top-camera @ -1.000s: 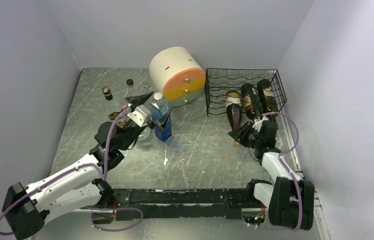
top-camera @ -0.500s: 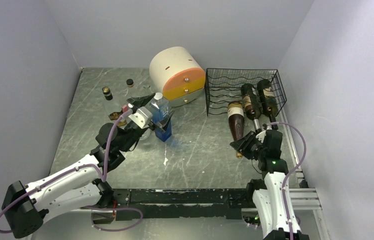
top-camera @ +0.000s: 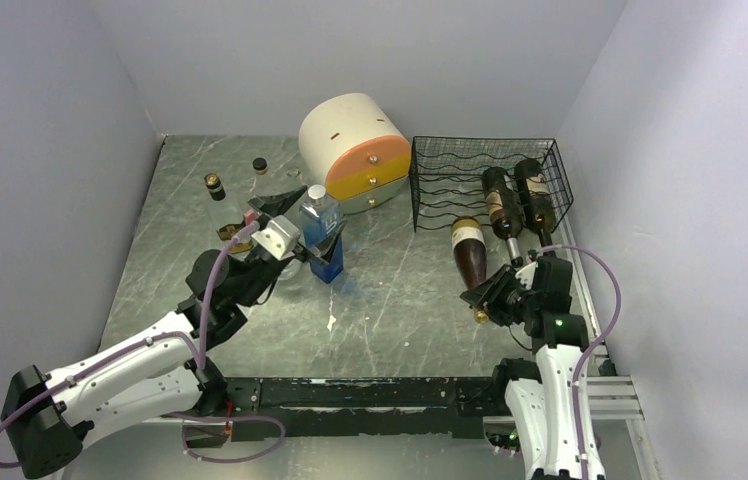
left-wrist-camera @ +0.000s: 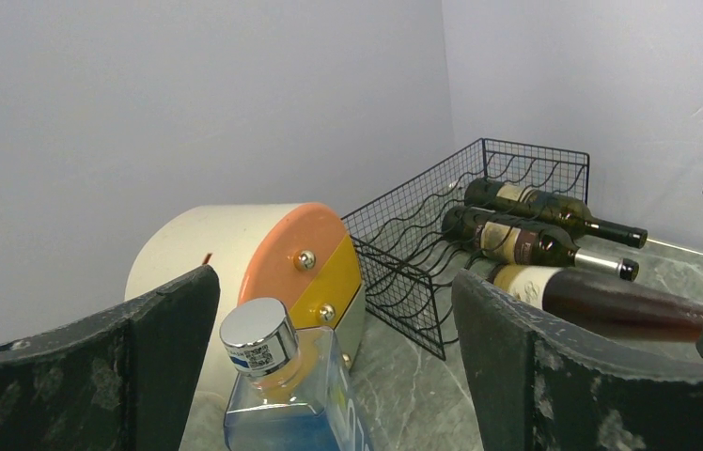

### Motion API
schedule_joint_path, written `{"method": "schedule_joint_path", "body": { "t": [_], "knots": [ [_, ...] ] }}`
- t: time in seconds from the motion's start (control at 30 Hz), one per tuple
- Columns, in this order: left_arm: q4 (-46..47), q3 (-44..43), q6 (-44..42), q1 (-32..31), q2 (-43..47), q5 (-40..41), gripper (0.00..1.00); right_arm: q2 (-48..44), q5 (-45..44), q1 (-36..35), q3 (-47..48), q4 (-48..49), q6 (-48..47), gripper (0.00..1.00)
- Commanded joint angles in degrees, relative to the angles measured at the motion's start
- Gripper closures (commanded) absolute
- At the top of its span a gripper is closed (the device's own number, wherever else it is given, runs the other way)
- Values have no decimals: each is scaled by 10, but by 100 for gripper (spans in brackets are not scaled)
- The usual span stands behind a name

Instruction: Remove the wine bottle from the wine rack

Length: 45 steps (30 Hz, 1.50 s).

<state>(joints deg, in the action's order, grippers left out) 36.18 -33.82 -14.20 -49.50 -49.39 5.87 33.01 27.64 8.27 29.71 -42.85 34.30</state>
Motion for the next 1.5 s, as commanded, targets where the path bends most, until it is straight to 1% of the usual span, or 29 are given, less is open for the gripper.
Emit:
{"method": "schedule_joint_path", "body": {
  "t": [0.0, 0.13, 0.2, 0.3, 0.37, 0.47, 0.53, 0.6, 0.67, 0.73, 0.83, 0.97, 1.07, 1.17, 1.33, 1.47],
  "knots": [
    [14, -2, -4, -5, 16, 12, 3, -28, 100, -2, 90, 59, -61, 100],
    [12, -4, -15, -6, 20, 10, 3, -17, 119, -15, 131, 17, -102, 100],
    [-4, -12, -36, -6, 21, -17, 4, -3, 125, -26, 150, -11, -124, 100],
    [-37, -28, -64, -6, 19, -74, 7, 20, 136, -48, 175, -37, -151, 100],
    [-57, -37, -72, -6, 12, -122, 8, 38, 161, -60, 184, -44, -160, 100],
    [-76, -46, -71, -10, -1, -226, 10, 70, 187, -80, 198, -63, -181, 100],
    [-84, -50, -74, -21, -11, -279, 11, 84, 194, -95, 200, -72, -188, 100],
    [-100, -57, -83, -41, -26, -306, 10, 97, 208, -108, 199, -73, -190, 100],
    [-129, -68, -103, -71, -49, -305, 10, 109, 211, -118, 201, -77, -193, 100],
    [-160, -79, -129, -103, -81, -285, 9, 124, 204, -129, 204, -87, -195, 100],
    [-188, -94, -161, -149, -144, -224, 7, 166, 204, -145, 214, -110, -205, 100],
    [-205, -128, -164, -176, -215, -169, 5, 188, 204, -174, 219, -112, -208, 100],
    [-208, -147, -155, -181, -244, -175, 4, 188, 197, -194, 222, -108, -207, 100],
    [-243, -177, -164, -191, -284, -187, 3, 191, 187, -211, 222, -106, -205, 100],
    [-275, -215, -204, -206, -352, -214, 3, 193, 174, -238, 219, -101, -201, 100],
    [-305, -252, -237, -208, -405, -208, 5, 182, 170, -251, 217, -99, -198, 100]
  ]
}}
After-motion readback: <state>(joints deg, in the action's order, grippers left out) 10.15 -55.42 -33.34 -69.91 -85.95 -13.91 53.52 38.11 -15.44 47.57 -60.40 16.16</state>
